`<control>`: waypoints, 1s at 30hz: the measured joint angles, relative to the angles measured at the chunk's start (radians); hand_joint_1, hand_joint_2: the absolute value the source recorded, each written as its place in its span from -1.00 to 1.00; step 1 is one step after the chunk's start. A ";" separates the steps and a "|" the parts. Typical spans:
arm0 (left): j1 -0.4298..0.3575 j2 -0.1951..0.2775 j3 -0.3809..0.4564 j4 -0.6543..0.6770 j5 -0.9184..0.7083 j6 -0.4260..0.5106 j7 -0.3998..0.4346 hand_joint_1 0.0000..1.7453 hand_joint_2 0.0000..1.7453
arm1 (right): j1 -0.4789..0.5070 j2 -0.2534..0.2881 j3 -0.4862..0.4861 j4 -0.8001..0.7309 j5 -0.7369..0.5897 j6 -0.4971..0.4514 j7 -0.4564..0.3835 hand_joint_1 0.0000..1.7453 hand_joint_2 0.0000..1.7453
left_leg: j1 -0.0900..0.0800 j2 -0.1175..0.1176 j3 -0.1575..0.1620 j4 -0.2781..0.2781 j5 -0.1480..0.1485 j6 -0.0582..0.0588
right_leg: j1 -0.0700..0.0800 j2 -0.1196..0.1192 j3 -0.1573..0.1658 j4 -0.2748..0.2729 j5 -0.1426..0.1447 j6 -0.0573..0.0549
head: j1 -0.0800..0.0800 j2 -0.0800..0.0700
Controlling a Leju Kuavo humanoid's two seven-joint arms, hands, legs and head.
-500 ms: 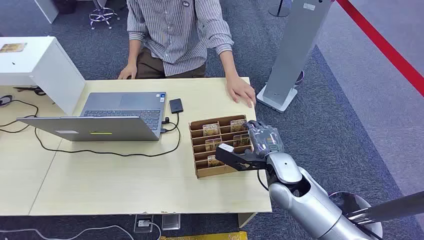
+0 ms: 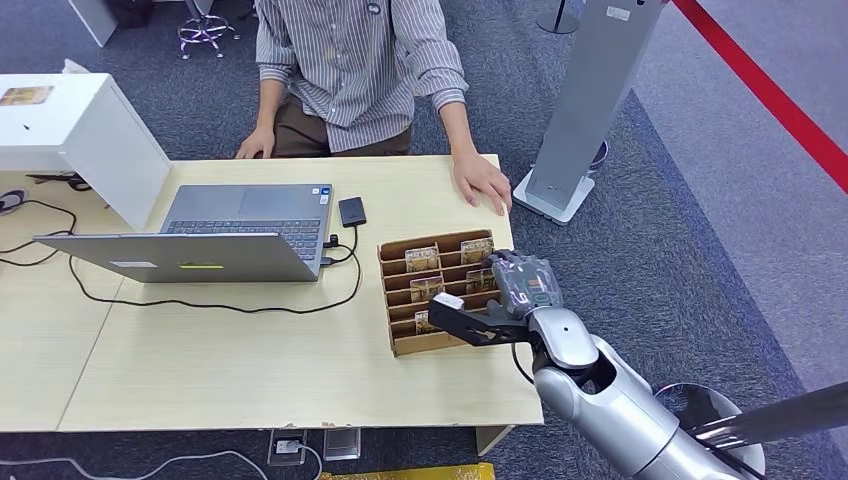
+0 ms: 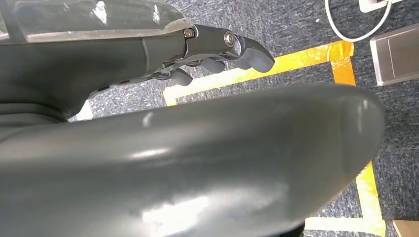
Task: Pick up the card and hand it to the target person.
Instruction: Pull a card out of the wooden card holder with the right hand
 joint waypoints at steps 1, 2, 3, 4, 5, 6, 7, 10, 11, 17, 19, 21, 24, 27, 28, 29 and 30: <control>0.000 0.000 0.000 0.000 0.000 0.000 0.000 -1.00 -1.00 | -0.001 0.000 0.001 0.000 -0.001 0.000 0.000 -0.13 1.00 | 0.000 0.000 0.000 0.000 0.000 0.000 | 0.000 0.000 0.000 0.000 0.000 0.000 | 0.000 0.000; 0.000 0.000 0.000 0.000 0.000 0.000 0.000 -1.00 -1.00 | -0.001 0.000 0.001 0.001 -0.002 -0.001 0.000 -0.11 1.00 | 0.000 0.000 0.000 0.000 0.000 0.000 | 0.000 0.000 0.000 0.000 0.000 0.000 | 0.000 0.000; 0.000 0.000 0.000 0.000 0.000 0.000 0.000 -1.00 -1.00 | -0.002 0.000 0.001 0.001 -0.003 -0.002 0.001 -0.08 1.00 | 0.000 0.000 0.000 0.000 0.000 0.000 | 0.000 0.000 0.000 0.000 0.000 0.000 | 0.000 0.000; 0.000 0.000 0.000 0.000 0.000 0.000 0.000 -1.00 -1.00 | -0.003 0.000 0.001 0.001 -0.003 -0.002 0.001 -0.04 1.00 | 0.000 0.000 0.000 0.000 0.000 0.000 | 0.000 0.000 0.000 0.000 0.000 0.000 | 0.000 0.000; 0.000 0.000 0.000 0.000 0.000 0.000 0.000 -1.00 -1.00 | -0.003 0.000 0.001 0.001 -0.004 -0.002 0.002 0.01 1.00 | 0.000 0.000 0.000 0.000 0.000 0.000 | 0.000 0.000 0.000 0.000 0.000 0.000 | 0.000 0.000; 0.000 0.000 0.000 0.000 0.000 0.000 0.000 -1.00 -1.00 | -0.003 0.000 0.002 0.001 -0.004 -0.002 0.002 0.04 1.00 | 0.000 0.000 0.000 0.000 0.000 0.000 | 0.000 0.000 0.000 0.000 0.000 0.000 | 0.000 0.000; 0.000 0.000 0.000 0.000 0.000 0.000 0.000 -1.00 -1.00 | -0.003 0.000 0.002 0.001 -0.004 -0.002 0.002 0.09 1.00 | 0.000 0.000 0.000 0.000 0.000 0.000 | 0.000 0.000 0.000 0.000 0.000 0.000 | 0.000 0.000; 0.000 0.000 0.000 0.000 0.000 0.000 0.000 -1.00 -1.00 | -0.003 0.000 0.003 0.001 -0.004 -0.003 0.002 0.17 1.00 | 0.000 0.000 0.000 0.000 0.000 0.000 | 0.000 0.000 0.000 0.000 0.000 0.000 | 0.000 0.000; 0.000 0.000 0.000 0.000 0.001 0.001 0.000 -1.00 -1.00 | -0.003 0.000 0.003 0.001 -0.004 -0.003 0.003 0.25 1.00 | 0.000 0.000 0.000 0.000 0.000 0.000 | 0.000 0.000 0.000 0.000 0.000 0.000 | 0.000 0.000; 0.000 0.000 0.000 0.000 0.007 0.002 0.000 -1.00 -1.00 | -0.005 0.002 0.007 0.001 -0.013 -0.009 0.011 0.64 1.00 | 0.000 0.000 0.000 0.000 0.000 0.000 | 0.000 0.000 0.000 0.000 0.000 0.000 | 0.000 0.000; 0.000 0.000 0.000 0.000 0.008 0.002 0.000 -1.00 -1.00 | -0.008 0.004 0.010 0.001 -0.014 -0.010 0.012 0.74 1.00 | 0.000 0.000 0.000 0.000 0.000 0.000 | 0.000 0.000 0.000 0.000 0.000 0.000 | 0.000 0.000; 0.000 0.000 0.000 0.000 0.008 0.002 0.000 -1.00 -1.00 | -0.010 0.005 0.013 0.001 -0.014 -0.011 0.012 0.84 1.00 | 0.000 0.000 0.000 0.000 0.000 0.000 | 0.000 0.000 0.000 0.000 0.000 0.000 | 0.000 0.000; 0.000 0.000 0.000 0.000 0.008 0.005 -0.002 -1.00 -1.00 | -0.013 0.006 0.018 0.001 -0.016 -0.013 0.013 0.92 1.00 | 0.000 0.000 0.000 0.000 0.000 0.000 | 0.000 0.000 0.000 0.000 0.000 0.000 | 0.000 0.000; 0.000 0.000 0.000 0.000 0.008 0.011 -0.011 -1.00 -1.00 | -0.015 0.007 0.022 0.001 -0.017 -0.018 0.018 0.92 1.00 | 0.000 0.000 0.000 0.000 0.000 0.000 | 0.000 0.000 0.000 0.000 0.000 0.000 | 0.000 0.000; 0.000 0.000 0.000 0.000 0.008 0.013 -0.016 -1.00 -1.00 | -0.015 0.007 0.023 0.001 -0.018 -0.019 0.019 0.92 1.00 | 0.000 0.000 0.000 0.000 0.000 0.000 | 0.000 0.000 0.000 0.000 0.000 0.000 | 0.001 0.000; 0.000 0.000 0.000 0.000 0.008 0.014 -0.022 -1.00 -1.00 | -0.016 0.007 0.024 0.001 -0.019 -0.020 0.019 0.92 1.00 | 0.000 0.000 0.000 0.000 0.000 0.000 | 0.000 0.000 0.000 0.000 0.000 0.000 | 0.001 0.000; 0.000 0.000 0.000 0.000 0.008 0.014 -0.026 -1.00 -1.00 | -0.016 0.007 0.025 0.001 -0.019 -0.020 0.019 0.92 1.00 | 0.000 0.000 0.000 0.000 0.000 0.000 | 0.000 0.000 0.000 0.000 0.000 0.000 | 0.001 0.000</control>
